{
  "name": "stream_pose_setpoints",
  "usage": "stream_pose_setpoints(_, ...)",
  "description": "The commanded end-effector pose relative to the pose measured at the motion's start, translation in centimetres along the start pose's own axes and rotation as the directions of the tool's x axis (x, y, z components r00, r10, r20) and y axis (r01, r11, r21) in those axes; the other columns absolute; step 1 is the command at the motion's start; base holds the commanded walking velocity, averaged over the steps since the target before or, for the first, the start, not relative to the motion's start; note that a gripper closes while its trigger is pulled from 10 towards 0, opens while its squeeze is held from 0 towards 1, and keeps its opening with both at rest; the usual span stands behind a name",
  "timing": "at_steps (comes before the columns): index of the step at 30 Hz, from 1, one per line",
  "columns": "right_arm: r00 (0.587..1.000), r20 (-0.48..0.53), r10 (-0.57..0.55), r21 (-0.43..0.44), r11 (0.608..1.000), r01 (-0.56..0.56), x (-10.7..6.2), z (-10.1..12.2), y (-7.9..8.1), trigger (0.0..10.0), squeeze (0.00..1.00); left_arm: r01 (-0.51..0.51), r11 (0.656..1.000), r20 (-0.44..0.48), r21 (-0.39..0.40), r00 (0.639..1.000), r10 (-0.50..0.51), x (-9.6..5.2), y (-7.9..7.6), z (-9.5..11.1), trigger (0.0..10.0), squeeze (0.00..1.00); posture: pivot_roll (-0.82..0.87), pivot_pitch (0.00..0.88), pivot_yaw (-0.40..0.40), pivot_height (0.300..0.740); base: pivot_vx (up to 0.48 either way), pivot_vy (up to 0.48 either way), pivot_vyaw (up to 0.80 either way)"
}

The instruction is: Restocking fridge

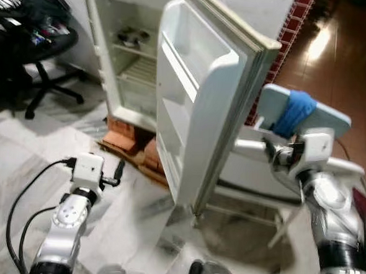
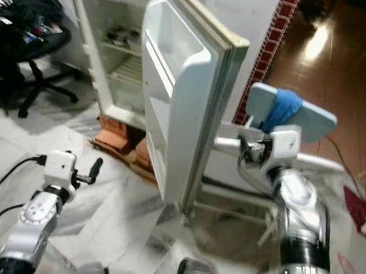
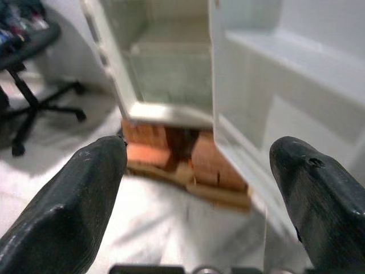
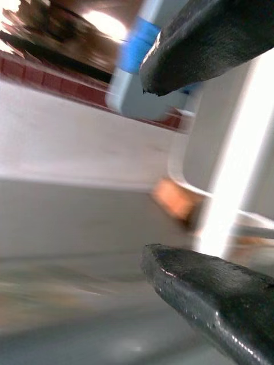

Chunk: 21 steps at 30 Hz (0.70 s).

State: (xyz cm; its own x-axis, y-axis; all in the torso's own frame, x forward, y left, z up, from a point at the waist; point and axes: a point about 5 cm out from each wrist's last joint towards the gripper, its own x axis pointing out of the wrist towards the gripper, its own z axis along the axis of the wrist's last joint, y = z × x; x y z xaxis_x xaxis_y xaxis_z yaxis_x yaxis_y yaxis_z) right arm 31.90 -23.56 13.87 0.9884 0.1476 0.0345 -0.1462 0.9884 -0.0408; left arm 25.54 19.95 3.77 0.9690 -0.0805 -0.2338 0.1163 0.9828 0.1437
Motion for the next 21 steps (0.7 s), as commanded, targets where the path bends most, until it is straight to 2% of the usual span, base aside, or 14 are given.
stream_pose_setpoints(1,1.0,0.023,-0.004,0.102,0.995,0.001,0.1,0.5,0.3,10.0,0.0,0.01,1.0,0.014,0.012,1.0,-0.011,0.4,-0.3,0.5,10.0,0.0,0.07,0.065,-0.036,0.74,0.0,0.0,0.0)
stream_pose_setpoints(4,0.994,0.08,0.075,0.178,0.98,-0.088,1.0,1.9,2.0,10.0,0.0,0.014,1.0,0.016,0.016,1.0,-0.014,0.4,-0.4,0.6,10.0,0.0,0.07,0.063,-0.035,0.74,0.0,0.0,0.0)
stream_pose_setpoints(5,0.994,0.08,0.075,0.178,0.98,-0.088,1.0,1.9,2.0,10.0,0.0,0.014,1.0,0.016,0.016,1.0,-0.014,0.4,-0.4,0.6,10.0,0.0,0.07,0.063,-0.035,0.74,0.0,0.0,0.0)
stream_pose_setpoints(7,0.972,0.139,0.19,0.274,0.936,-0.222,1.9,3.1,5.1,10.0,0.0,0.018,1.0,0.017,0.019,1.0,-0.018,0.5,-0.4,0.6,10.0,0.0,0.08,0.062,-0.037,0.74,0.0,0.0,0.0)
stream_pose_setpoints(8,0.968,0.148,0.203,0.272,0.933,-0.237,2.1,3.3,6.0,10.0,0.0,0.018,1.0,0.017,0.019,1.0,-0.018,0.5,-0.4,0.6,10.0,0.0,0.08,0.062,-0.035,0.74,0.0,0.0,0.0)
stream_pose_setpoints(9,0.966,0.153,0.209,0.273,0.931,-0.244,2.3,3.4,6.7,10.0,0.0,0.018,1.0,0.017,0.019,1.0,-0.018,0.5,-0.4,0.6,10.0,0.0,0.08,0.062,-0.036,0.74,0.0,0.0,0.0)
stream_pose_setpoints(10,0.963,0.161,0.216,0.305,0.917,-0.256,2.8,3.6,8.7,10.0,0.0,0.019,1.0,0.016,0.02,1.0,-0.02,0.5,-0.4,0.6,10.0,0.0,0.08,0.063,-0.038,0.74,0.0,0.0,0.0)
stream_pose_setpoints(16,0.965,0.158,0.211,0.36,0.897,-0.255,4.2,3.8,13.6,10.0,0.0,0.025,0.999,0.017,0.02,1.0,-0.025,0.5,-0.6,0.6,10.0,0.0,0.08,0.066,-0.035,0.74,0.0,0.0,0.0)
stream_pose_setpoints(17,0.965,0.143,0.22,0.358,0.897,-0.258,4.7,4.0,15.1,10.0,0.0,0.026,0.999,0.016,0.022,1.0,-0.027,0.5,-0.7,0.6,10.0,0.0,0.09,0.065,-0.04,0.74,0.0,0.0,0.0)
stream_pose_setpoints(21,0.96,0.138,0.244,0.284,0.919,-0.274,5.3,4.5,17.0,10.0,0.0,0.023,1.0,0.019,0.021,1.0,-0.023,0.6,-0.6,0.7,10.0,0.0,0.1,0.067,-0.044,0.74,0.0,0.0,0.0)
